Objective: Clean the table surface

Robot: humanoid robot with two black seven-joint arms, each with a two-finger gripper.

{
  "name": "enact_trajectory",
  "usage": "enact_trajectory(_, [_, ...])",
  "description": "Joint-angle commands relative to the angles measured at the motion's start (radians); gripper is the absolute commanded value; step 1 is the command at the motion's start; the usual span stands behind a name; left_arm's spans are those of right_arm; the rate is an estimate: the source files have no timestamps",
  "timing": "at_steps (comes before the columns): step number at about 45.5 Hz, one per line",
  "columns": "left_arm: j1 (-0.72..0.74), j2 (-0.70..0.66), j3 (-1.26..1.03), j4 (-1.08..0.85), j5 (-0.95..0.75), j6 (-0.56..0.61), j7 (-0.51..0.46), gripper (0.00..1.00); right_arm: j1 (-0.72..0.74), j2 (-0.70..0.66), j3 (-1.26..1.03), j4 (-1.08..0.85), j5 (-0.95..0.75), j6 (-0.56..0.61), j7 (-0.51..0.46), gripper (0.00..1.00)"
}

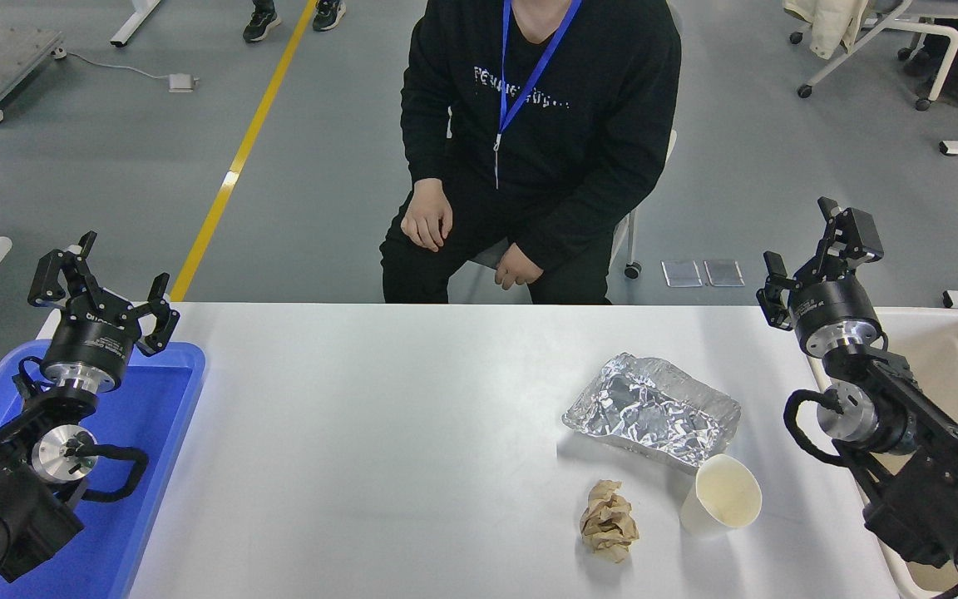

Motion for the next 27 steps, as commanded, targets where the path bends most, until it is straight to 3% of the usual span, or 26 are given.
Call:
enact_trajectory(1, [0.0,-0.002,-0.002,-0.001,0.0,0.0,0.0,1.0,0.009,-0.001,0.005,-0.002,0.0,0.0,0.0,1.0])
enact_trajectory(27, [0.0,0.0,-0.002,0.0,0.0,0.0,0.0,1.0,0.004,0.001,-0.001,-0.006,0.0,0.0,0.0,1.0])
